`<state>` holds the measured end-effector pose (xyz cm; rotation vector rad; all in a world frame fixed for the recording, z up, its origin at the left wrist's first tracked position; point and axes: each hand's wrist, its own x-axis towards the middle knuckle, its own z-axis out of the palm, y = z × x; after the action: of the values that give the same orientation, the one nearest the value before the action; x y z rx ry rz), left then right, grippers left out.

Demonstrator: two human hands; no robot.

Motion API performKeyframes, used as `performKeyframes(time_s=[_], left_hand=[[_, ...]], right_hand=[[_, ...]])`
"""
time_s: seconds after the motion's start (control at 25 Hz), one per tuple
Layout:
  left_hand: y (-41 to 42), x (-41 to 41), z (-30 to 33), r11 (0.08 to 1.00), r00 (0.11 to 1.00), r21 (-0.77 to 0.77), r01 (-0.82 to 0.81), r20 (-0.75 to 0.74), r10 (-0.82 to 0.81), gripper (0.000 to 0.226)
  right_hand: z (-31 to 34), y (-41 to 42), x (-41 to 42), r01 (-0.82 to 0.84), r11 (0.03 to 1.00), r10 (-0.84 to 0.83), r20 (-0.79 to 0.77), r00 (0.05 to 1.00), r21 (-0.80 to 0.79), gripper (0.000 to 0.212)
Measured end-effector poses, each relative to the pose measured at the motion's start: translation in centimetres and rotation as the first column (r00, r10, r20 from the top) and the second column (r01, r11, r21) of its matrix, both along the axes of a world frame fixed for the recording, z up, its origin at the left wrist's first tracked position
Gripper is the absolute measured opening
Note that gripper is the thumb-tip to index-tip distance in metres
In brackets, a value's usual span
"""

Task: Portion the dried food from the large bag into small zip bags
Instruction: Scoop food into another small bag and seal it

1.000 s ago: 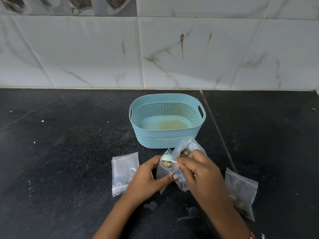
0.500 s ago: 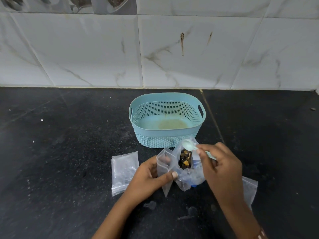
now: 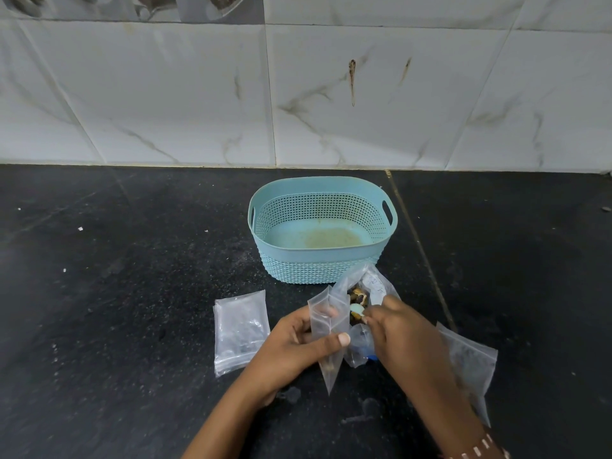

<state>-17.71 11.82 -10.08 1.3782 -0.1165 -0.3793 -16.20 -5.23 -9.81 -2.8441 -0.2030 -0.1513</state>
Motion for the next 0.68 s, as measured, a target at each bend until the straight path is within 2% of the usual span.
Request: performKeyframes(time_s=[0.08, 0.2, 0.28, 0.36, 0.48, 0.56, 0.68], left_hand=[[0.1, 0.0, -0.2, 0.999, 0.999, -0.035, -0.001, -0.044, -0.001, 0.027], [0.2, 0.0, -0.5, 0.996, 0.992, -0.084, 0.019, -0.125, -0.030, 0.031], [0.4, 0.0, -1.0, 0.989, 0.982, -0.151, -0.005, -0.189, -0.023, 0.040], [0.3, -0.2, -1.2, 0.972, 0.973, -0.231, -0.047, -0.231, -0.008, 0.044], [-0.1, -0.3, -1.6, 0.949, 0.968, -0.299, -0.096, -0.250, 0.019, 0.038], [-0.4, -0.1, -2.0, 0.944, 0.966, -0.308, -0.120, -0.255, 0.040, 0.045], [-0.5, 0.2, -1.9, 0.945, 0.971, -0.304, -0.116, -0.235, 0.044, 0.042]], right_hand=[[0.1, 0.1, 0.0, 0.014, 0.997, -0.016, -0.032, 0.999, -0.070, 0.013], [0.3, 0.3, 0.0, -0.033, 0.996, 0.033, -0.002, 0.999, -0.078, 0.022], [0.2, 0.1, 0.2, -0.020, 1.000, 0.020, -0.024, 1.000, -0.010, 0.004], [-0.1, -0.4, 0.1, -0.007, 0.993, 0.014, -0.052, 0.999, 0.118, 0.018], [-0.5, -0.6, 0.3, 0.121, 0.932, -0.098, -0.083, 0.992, 0.342, 0.016], [-0.6, -0.4, 0.6, 0.212, 0.883, -0.165, -0.147, 0.975, 0.418, 0.015], [-0.5, -0.2, 0.6, 0.267, 0.847, -0.197, -0.194, 0.961, 0.459, 0.015]])
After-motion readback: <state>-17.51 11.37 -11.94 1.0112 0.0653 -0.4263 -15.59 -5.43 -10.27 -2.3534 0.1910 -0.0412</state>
